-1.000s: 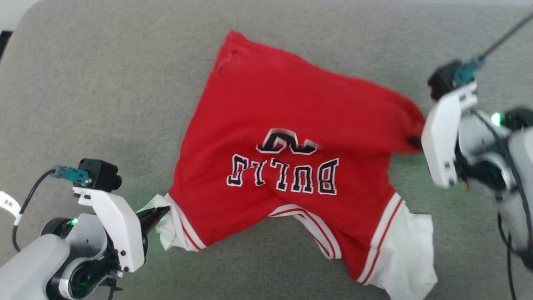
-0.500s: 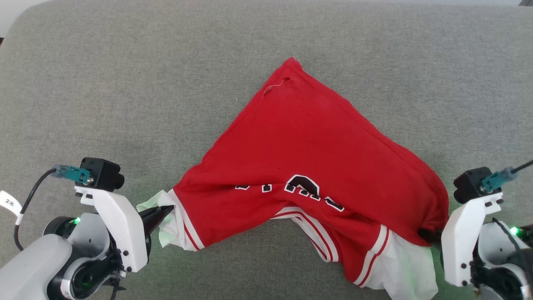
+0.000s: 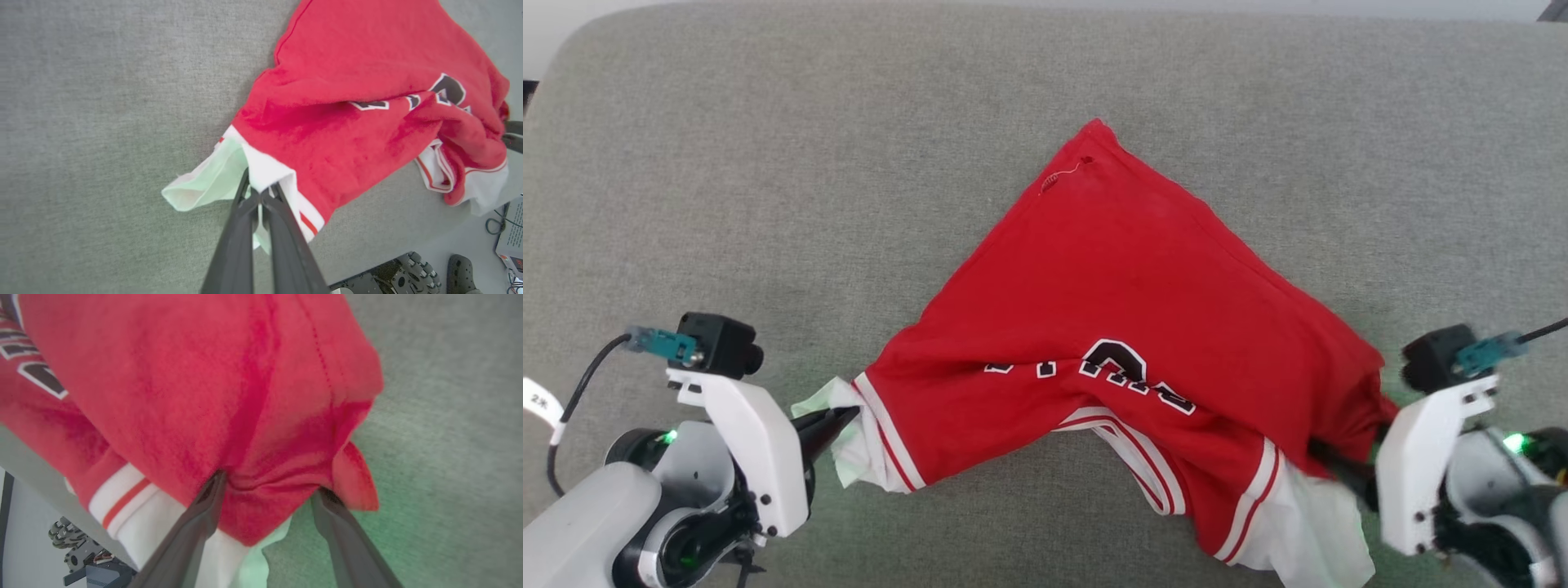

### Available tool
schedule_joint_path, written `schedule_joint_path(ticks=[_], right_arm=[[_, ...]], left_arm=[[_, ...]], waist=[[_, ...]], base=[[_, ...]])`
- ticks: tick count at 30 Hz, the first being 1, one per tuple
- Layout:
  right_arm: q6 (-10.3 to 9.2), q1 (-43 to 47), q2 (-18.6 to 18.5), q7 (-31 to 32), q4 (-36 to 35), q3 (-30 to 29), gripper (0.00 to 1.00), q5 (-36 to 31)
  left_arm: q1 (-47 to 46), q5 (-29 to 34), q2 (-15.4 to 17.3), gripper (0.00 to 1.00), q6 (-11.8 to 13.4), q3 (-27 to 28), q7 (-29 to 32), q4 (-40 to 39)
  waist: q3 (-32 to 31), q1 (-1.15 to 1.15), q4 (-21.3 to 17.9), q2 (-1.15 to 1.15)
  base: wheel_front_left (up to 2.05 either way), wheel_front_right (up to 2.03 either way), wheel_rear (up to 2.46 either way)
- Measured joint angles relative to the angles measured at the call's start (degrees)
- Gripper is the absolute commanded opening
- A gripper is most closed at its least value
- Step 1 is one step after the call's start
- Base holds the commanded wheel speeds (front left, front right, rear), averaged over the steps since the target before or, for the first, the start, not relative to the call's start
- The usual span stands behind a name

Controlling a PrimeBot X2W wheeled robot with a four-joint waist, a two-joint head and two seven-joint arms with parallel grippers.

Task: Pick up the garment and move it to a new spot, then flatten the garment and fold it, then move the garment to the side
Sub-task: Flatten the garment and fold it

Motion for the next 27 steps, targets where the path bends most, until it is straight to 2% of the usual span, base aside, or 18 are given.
schedule_joint_path(ticks=[6, 12, 17, 23, 27], right_arm=[[-0.14, 0.19, 0.09, 4.21, -11.62, -4.36, 1.00, -0.22], [-0.15, -4.36, 1.23, 2.66, -17.13, -5.16, 1.00, -1.44], [-0.15, -11.43, 1.32, -2.87, -11.77, -1.01, 1.00, -2.19], [-0.15, -22.92, -0.09, -11.52, 2.42, 5.63, 1.00, -1.40], [-0.15, -28.56, -0.76, -14.01, 9.62, 8.65, 1.00, -1.05]], left_arm=[[1.18, -0.34, 0.82, 0.00, 0.62, 0.03, -0.15, -1.07], [1.21, -0.37, 0.76, 0.00, 0.89, -0.15, -0.10, -2.08], [0.90, 0.00, 0.32, 0.00, 0.55, -0.63, 0.33, -2.21], [-1.24, 0.94, -1.74, 0.00, -0.71, -1.82, 1.00, -1.11], [-2.71, 1.87, -3.48, 0.00, -1.70, -2.76, 1.59, -0.24]], waist=[[-1.34, 0.00, -0.27, 0.00], [-1.77, 0.00, 0.62, 0.00], [-1.33, 0.00, 1.82, 0.00], [-0.43, 0.00, 4.54, 0.00], [0.02, 0.00, 6.44, 0.00]], base=[[0.00, 0.00, 0.00], [0.00, 0.00, 0.00], [0.00, 0.00, 0.00], [0.00, 0.00, 0.00], [0.00, 0.00, 0.00]])
